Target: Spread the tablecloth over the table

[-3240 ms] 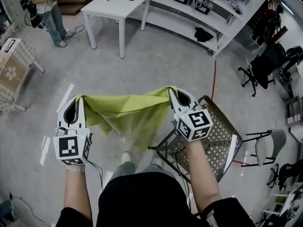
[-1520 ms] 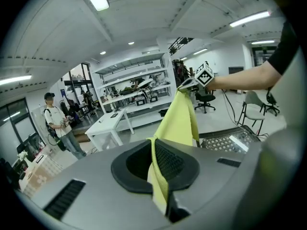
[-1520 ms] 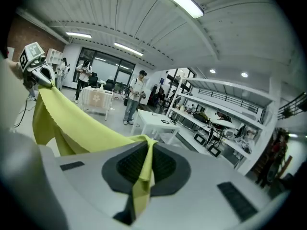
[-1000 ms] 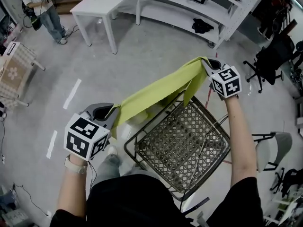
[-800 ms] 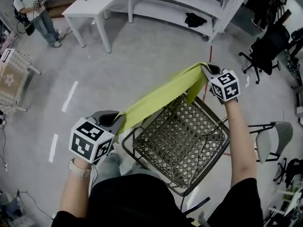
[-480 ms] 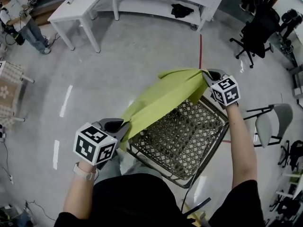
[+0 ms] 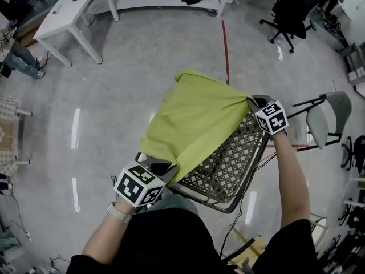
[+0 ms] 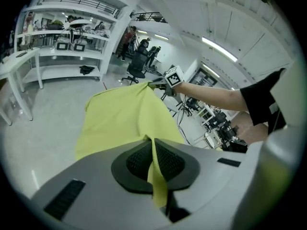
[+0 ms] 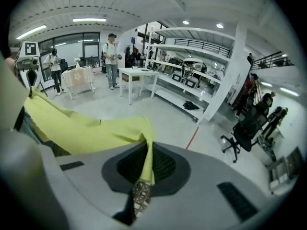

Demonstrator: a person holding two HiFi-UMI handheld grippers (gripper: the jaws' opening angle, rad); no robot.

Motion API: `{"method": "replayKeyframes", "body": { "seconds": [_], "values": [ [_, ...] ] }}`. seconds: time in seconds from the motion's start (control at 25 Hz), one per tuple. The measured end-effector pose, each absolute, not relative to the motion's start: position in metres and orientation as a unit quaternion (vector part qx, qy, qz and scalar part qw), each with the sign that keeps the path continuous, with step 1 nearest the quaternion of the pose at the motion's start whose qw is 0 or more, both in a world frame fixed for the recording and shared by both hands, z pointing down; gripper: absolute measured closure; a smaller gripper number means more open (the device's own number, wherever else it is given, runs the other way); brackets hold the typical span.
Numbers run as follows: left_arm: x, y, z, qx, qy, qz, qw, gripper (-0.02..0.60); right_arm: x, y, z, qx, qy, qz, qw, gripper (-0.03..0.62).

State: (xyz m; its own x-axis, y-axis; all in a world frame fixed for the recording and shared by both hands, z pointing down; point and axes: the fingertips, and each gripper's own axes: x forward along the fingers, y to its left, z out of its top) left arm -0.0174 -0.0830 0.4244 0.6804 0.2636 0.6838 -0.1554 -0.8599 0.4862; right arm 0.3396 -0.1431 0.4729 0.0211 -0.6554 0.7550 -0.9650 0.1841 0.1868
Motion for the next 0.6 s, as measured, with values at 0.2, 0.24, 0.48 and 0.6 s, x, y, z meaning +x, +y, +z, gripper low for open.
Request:
{"method": "replayKeyframes", "body": {
  "seconds": [0.2,0.24,0.48,0.6],
  "values": [
    [0.004,-0.041,0.453,0.862,0.084,0.426,0.261,0.568,0.359,-0.098,0.505,0.617,-0.645,0.235,0.384,0.582],
    [0.007,-0.034,0.459,0.859,0.094,0.432,0.259,0.568,0.362,-0.091,0.511,0.619,-0.641,0.240,0.385,0.582],
    [0.024,0.011,0.492,0.844,0.149,0.456,0.240,0.568,0.378,-0.050,0.544,0.628,-0.617,0.261,0.396,0.582],
    [0.034,0.034,0.506,0.837,0.176,0.463,0.233,0.568,0.389,-0.027,0.555,0.634,-0.603,0.271,0.401,0.582]
  ]
}}
